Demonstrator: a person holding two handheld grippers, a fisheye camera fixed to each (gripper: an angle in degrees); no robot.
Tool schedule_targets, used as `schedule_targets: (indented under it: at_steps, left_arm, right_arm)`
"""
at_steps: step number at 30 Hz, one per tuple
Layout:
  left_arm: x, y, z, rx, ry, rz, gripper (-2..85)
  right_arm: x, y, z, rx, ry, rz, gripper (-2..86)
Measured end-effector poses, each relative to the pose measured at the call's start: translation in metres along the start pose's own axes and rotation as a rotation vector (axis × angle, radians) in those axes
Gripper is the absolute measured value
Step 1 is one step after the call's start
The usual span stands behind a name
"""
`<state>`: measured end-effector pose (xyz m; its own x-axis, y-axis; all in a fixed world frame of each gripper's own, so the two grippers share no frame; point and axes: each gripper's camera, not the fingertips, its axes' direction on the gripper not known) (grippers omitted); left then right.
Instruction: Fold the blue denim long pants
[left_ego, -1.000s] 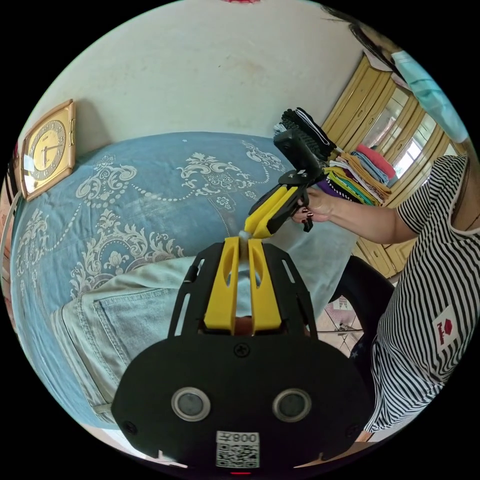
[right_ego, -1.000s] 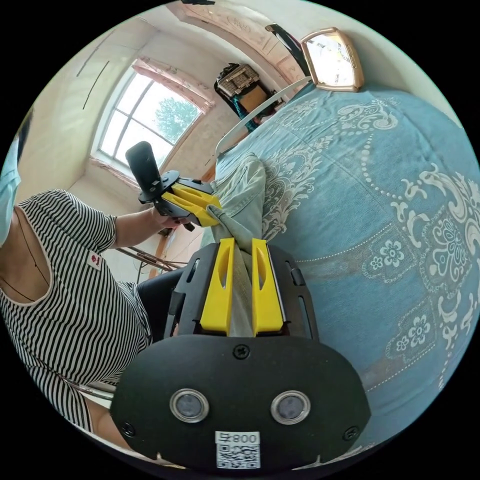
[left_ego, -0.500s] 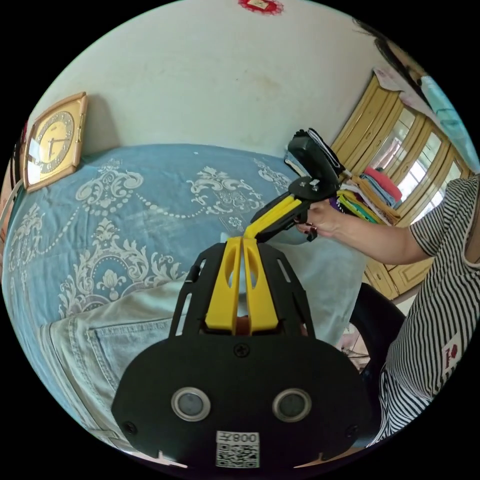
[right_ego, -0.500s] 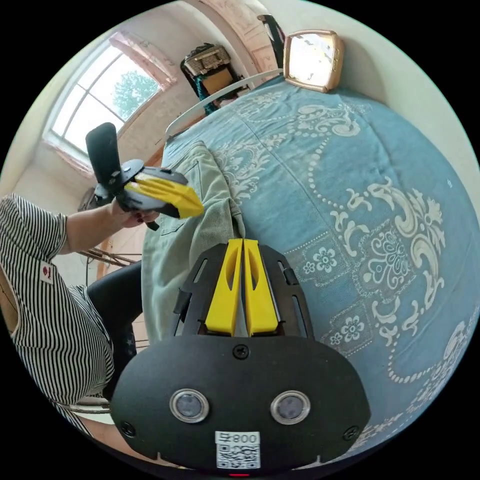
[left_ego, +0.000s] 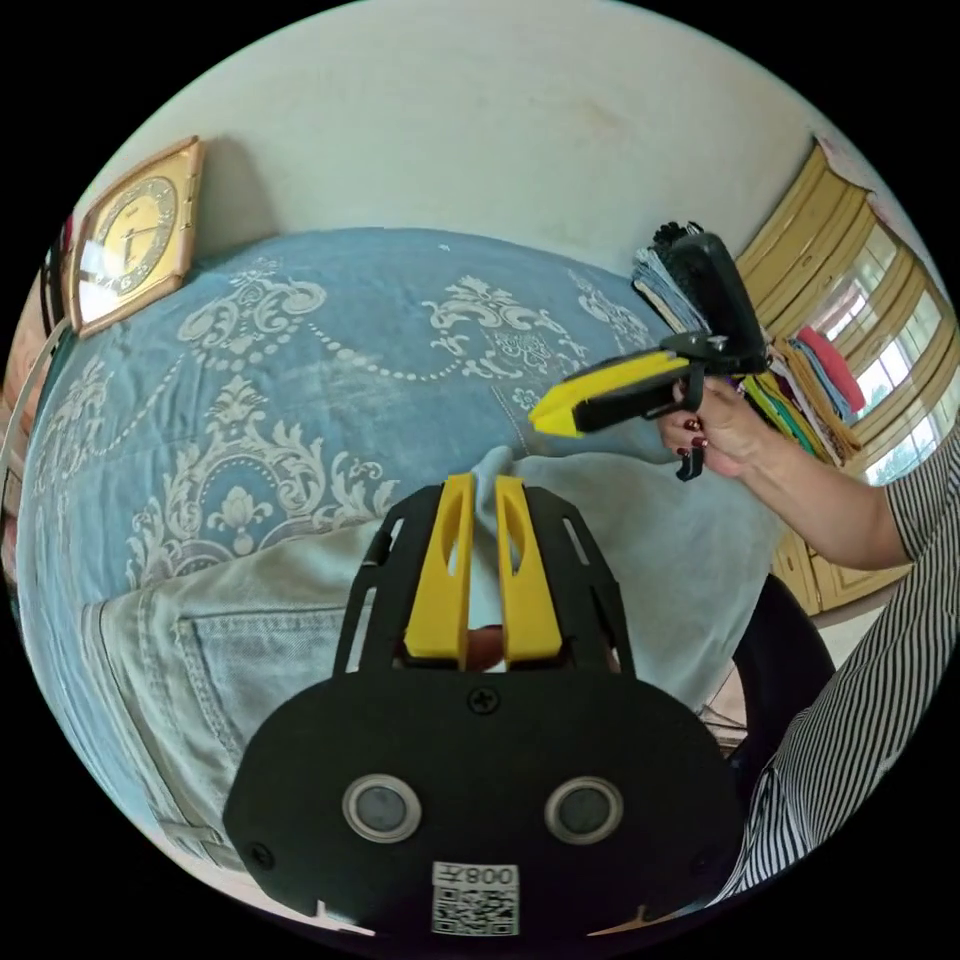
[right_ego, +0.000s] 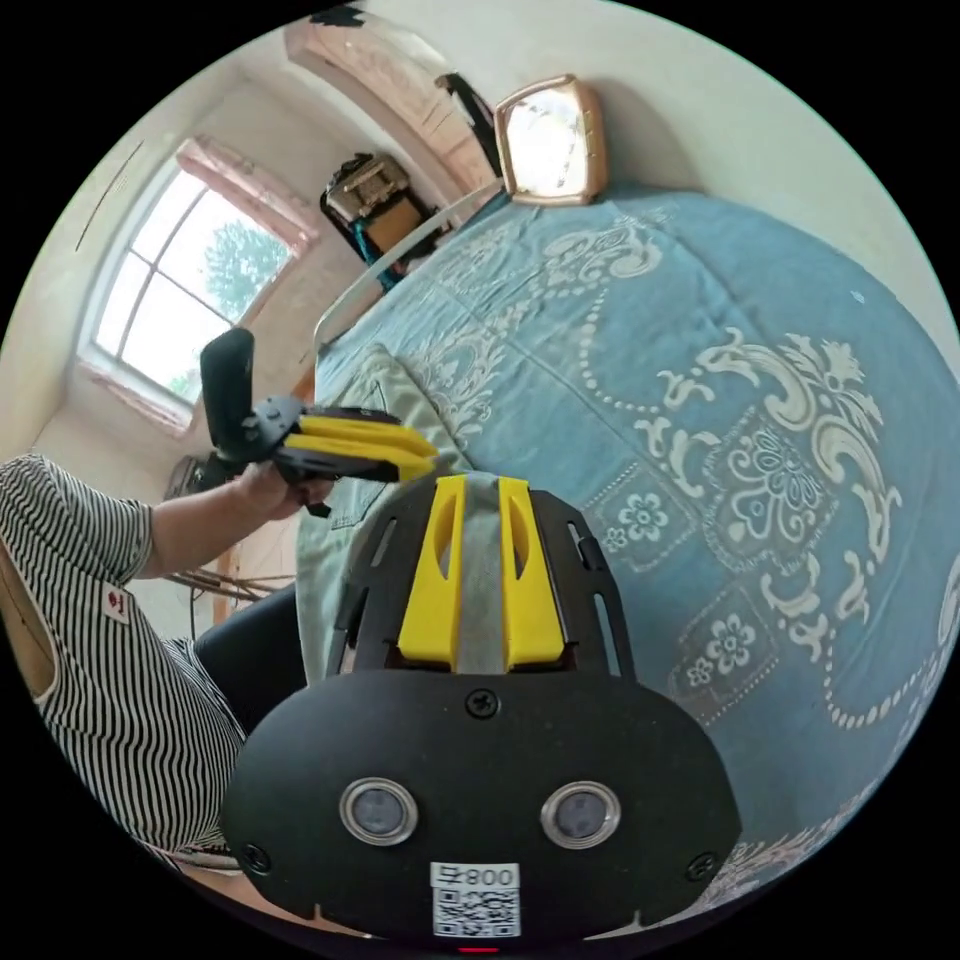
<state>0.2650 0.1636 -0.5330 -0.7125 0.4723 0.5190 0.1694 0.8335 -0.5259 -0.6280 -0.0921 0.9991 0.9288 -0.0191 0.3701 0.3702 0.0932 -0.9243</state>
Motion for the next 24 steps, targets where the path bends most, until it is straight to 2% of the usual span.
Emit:
schedule_targets:
  at_steps: [3, 8, 17, 20, 24]
  left_arm:
    - [-0.015, 0.018, -0.012, -0.025, -0.075, -0.075, 1.7]
    - [-0.028, 0.046, -0.021, -0.059, -0.227, -0.166, 0.7]
    - [-0.016, 0.062, -0.030, -0.021, -0.201, -0.219, 0.2]
    - [-0.003, 0.063, -0.043, -0.009, -0.250, -0.234, 0.1]
    - [0.008, 0.073, -0.062, 0.002, -0.337, -0.302, 0.1]
  right_arm:
    - [-0.008, -0.004, 0.018, -0.049, 0.033, 0.013, 7.2]
    - [-0.003, 0.002, 0.019, -0.048, 0.043, 0.097, 2.0]
    - [0.004, 0.030, 0.023, 0.010, -0.085, 0.231, 0.4]
    - [-0.019, 0.052, 0.001, 0.104, 0.015, 0.223, 0.2]
    - [-0.066, 0.089, -0.003, 0.115, 0.095, 0.152, 0.1]
